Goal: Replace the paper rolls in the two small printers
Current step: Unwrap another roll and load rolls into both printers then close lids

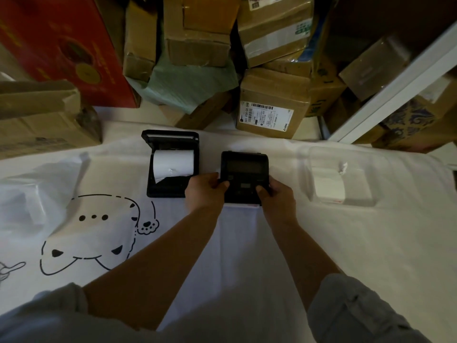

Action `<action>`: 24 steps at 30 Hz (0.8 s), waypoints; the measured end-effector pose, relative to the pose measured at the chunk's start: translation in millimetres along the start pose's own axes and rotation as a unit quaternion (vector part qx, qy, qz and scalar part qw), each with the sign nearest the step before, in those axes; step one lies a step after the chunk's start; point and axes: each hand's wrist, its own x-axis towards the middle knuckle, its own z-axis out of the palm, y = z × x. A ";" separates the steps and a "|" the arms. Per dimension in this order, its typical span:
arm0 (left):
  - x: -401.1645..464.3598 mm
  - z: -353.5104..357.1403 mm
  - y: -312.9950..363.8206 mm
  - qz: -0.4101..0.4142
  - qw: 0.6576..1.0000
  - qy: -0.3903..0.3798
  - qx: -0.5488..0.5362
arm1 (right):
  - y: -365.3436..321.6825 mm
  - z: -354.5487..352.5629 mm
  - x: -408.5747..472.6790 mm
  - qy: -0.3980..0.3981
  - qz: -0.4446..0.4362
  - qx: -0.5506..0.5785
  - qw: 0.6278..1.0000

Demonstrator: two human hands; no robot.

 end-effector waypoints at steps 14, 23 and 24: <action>1.1 -4.0 6.7 -0.015 0.999 -0.043 -0.015 | -18.4 -7.4 6.5 -0.027 0.115 0.077 0.990; 4.2 3.9 7.9 -0.021 0.998 -0.011 -0.052 | -24.8 -0.9 13.1 0.002 0.184 0.223 0.957; 4.2 3.4 8.1 -0.022 0.998 -0.012 -0.060 | -24.9 -1.9 13.5 -0.001 0.185 0.228 0.956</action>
